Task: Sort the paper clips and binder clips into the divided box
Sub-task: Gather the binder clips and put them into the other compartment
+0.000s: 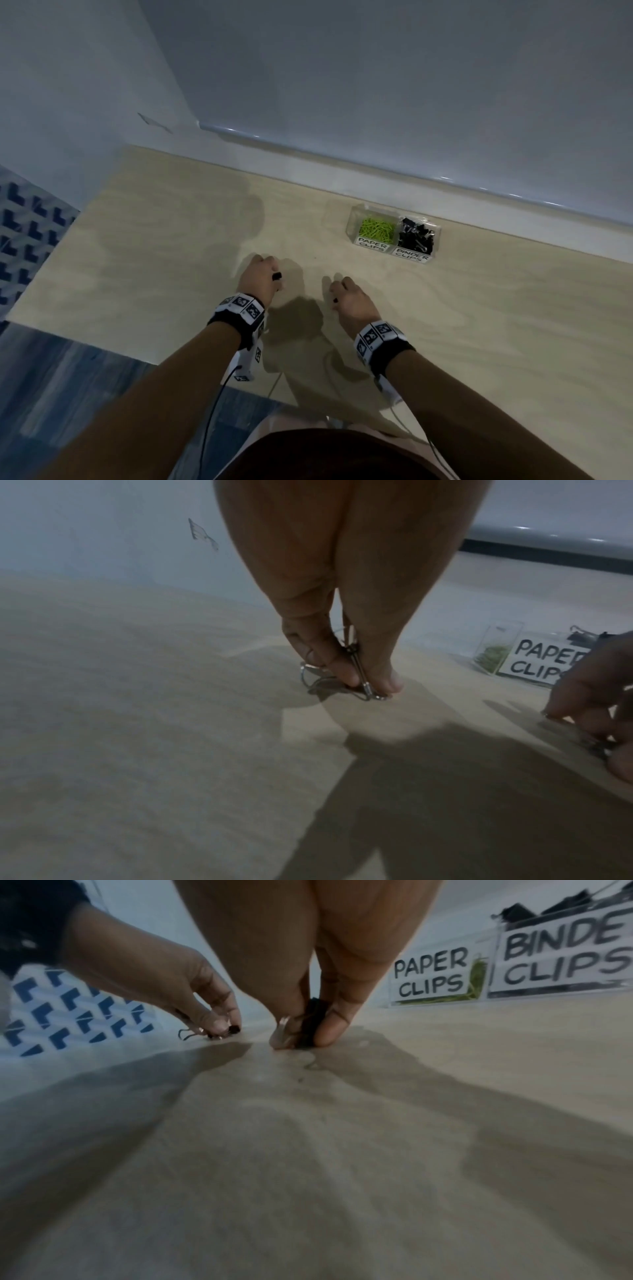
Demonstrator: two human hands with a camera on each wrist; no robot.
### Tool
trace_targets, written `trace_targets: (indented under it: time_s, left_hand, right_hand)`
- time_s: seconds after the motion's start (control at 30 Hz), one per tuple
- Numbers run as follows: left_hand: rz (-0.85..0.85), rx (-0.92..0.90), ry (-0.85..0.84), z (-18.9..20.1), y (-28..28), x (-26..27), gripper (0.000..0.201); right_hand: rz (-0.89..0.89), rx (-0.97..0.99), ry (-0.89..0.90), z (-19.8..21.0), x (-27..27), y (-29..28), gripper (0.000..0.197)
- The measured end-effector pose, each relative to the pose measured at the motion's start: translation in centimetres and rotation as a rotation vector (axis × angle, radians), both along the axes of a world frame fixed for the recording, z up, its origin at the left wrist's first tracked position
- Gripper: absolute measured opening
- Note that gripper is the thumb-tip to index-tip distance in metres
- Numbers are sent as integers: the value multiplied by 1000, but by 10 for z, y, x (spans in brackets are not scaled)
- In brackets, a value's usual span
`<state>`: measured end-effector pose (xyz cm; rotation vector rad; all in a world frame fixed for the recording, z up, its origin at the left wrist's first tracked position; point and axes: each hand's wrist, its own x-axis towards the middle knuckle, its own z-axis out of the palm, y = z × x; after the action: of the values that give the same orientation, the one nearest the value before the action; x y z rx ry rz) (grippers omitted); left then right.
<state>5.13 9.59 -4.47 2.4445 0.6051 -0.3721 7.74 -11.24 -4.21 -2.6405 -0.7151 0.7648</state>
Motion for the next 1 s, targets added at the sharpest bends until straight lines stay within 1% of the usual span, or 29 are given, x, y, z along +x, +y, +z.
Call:
trace_targets:
  time_s: [0.07,0.13,0.17,0.27,0.3,0.33,0.4,0.47,0.53,0.6,0.67,0.73,0.8,0.83,0.9,1.0]
  left_hand:
    - [-12,46,17,0,-7,2,20]
    - [-39,74,31,2,-11,5,18]
    - [-54,81,36,4,-13,8,17]
    - [-123,98,44,9,-17,11,17]
    - [-144,101,43,10,-18,10,18]
    - [-154,93,35,10,-18,10,18]
    - [-160,55,21,8,-17,10,21]
    - [-164,37,33,6,-18,10,19]
    - [-148,32,44,4,-18,10,19]
    - [-85,24,20,5,-20,9,23]
    - [-11,23,-18,6,-21,10,28]
    - [24,27,-31,8,-22,14,34]
    - [27,29,-23,11,-25,18,34]
    - [27,35,-17,12,-26,20,31]
    - [15,56,10,14,-31,23,26]
    - [-34,72,68,18,-39,27,24]
  right_hand:
    - [-89,6,51,2,2,-7,44]
    - [-198,37,93,6,4,-18,42]
    - [-241,56,111,8,4,-25,37]
    - [-304,95,121,17,6,-44,13]
    - [-340,115,132,20,8,-51,8]
    - [-394,157,146,23,10,-58,9]
    - [-526,272,154,30,20,-72,18]
    - [-634,355,68,42,38,-85,17]
    - [-706,410,-38,55,63,-94,16]
    - [-748,458,-122,65,93,-101,18]
    - [-737,457,-200,69,119,-103,18]
    - [-647,368,-275,69,138,-102,18]
    - [-560,247,-285,61,144,-102,18]
    - [-532,219,-272,58,143,-102,19]
    - [-491,240,-323,50,133,-106,20]
    - [-488,342,-476,38,103,-115,19]
